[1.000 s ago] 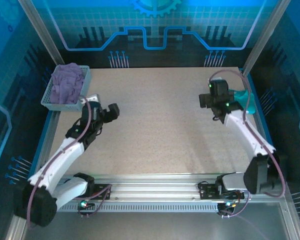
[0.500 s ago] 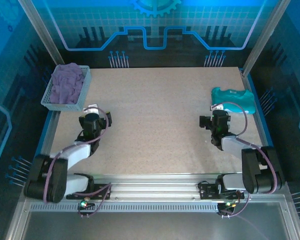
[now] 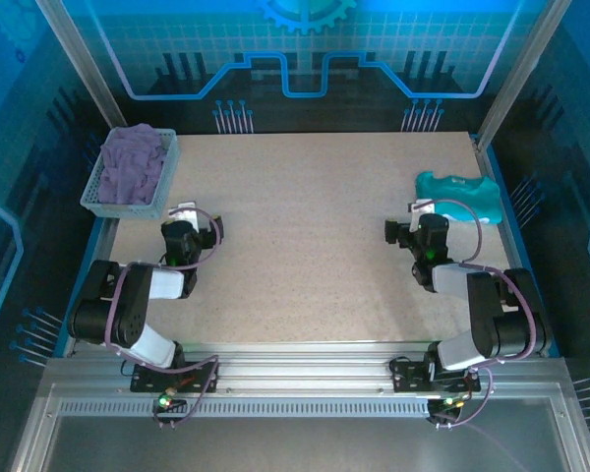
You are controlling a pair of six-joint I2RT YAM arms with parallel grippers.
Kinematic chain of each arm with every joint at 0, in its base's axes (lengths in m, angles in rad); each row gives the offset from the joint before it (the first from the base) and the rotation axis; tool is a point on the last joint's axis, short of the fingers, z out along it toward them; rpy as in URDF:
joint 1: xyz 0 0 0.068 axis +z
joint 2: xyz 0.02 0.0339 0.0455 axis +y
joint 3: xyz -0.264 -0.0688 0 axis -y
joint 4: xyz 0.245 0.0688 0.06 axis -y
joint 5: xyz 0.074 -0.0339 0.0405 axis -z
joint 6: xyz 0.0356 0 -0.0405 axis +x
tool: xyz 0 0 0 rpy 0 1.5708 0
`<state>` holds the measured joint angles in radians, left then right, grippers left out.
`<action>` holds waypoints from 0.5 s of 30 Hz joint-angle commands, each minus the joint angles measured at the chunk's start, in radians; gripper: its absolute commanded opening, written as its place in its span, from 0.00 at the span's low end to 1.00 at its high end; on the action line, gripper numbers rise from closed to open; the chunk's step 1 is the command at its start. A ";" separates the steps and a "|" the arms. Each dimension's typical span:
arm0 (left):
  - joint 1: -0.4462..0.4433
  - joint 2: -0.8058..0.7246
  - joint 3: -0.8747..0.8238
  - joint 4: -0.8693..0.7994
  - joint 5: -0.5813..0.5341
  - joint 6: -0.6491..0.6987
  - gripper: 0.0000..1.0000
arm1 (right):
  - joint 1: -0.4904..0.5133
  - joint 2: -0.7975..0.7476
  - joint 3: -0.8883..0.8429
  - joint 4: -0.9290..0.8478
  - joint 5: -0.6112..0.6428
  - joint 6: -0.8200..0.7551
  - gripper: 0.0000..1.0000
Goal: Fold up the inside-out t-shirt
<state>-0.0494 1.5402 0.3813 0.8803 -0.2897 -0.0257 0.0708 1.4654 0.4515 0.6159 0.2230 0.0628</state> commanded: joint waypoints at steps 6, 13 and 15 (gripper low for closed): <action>0.005 0.009 -0.015 0.070 0.022 0.007 0.99 | 0.011 0.009 0.026 0.036 -0.001 -0.027 1.00; 0.005 0.009 -0.014 0.070 0.023 0.007 0.99 | 0.014 0.018 0.055 -0.005 -0.049 -0.052 1.00; 0.005 0.009 -0.015 0.070 0.022 0.008 0.99 | 0.012 0.016 0.054 -0.004 -0.051 -0.052 1.00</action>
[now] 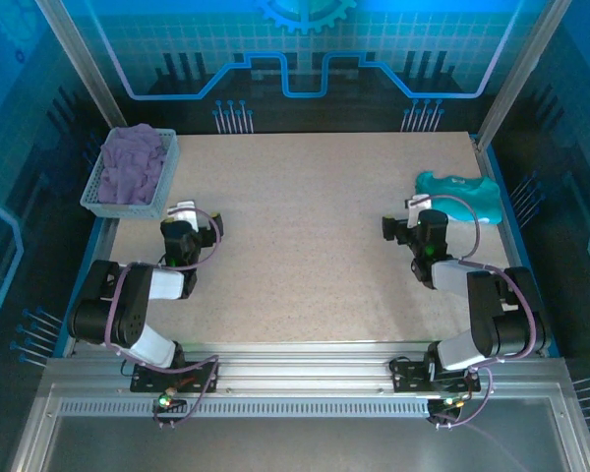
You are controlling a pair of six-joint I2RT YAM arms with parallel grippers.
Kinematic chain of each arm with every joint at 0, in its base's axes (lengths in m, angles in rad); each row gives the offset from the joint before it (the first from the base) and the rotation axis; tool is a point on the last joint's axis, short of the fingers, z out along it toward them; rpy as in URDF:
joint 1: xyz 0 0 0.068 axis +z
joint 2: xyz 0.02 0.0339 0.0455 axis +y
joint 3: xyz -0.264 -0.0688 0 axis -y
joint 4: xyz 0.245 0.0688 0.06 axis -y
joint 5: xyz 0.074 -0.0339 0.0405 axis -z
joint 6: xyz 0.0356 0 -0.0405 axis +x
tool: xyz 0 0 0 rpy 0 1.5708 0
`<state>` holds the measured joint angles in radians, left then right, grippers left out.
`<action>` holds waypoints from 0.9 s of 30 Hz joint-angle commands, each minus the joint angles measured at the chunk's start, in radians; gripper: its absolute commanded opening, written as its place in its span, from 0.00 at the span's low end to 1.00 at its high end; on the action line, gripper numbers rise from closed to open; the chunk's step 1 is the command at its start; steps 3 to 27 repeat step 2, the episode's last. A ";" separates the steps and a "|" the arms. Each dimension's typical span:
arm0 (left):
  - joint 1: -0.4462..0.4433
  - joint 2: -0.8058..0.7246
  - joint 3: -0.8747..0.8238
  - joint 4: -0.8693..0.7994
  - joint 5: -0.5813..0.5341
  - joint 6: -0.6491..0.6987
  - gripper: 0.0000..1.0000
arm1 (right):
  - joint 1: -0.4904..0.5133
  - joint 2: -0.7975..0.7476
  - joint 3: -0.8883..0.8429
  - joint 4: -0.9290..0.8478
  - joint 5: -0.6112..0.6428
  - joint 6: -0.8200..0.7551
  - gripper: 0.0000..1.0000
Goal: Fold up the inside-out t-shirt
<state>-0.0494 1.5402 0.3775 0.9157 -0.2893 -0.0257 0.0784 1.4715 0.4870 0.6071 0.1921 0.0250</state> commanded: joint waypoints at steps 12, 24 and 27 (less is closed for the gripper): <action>0.005 0.009 -0.011 0.035 0.022 0.007 0.99 | 0.006 0.010 0.017 0.006 -0.021 -0.014 1.00; 0.005 0.009 -0.011 0.035 0.022 0.007 0.99 | 0.006 0.010 0.017 0.006 -0.021 -0.014 1.00; 0.005 0.009 -0.011 0.035 0.022 0.007 0.99 | 0.006 0.010 0.017 0.006 -0.021 -0.014 1.00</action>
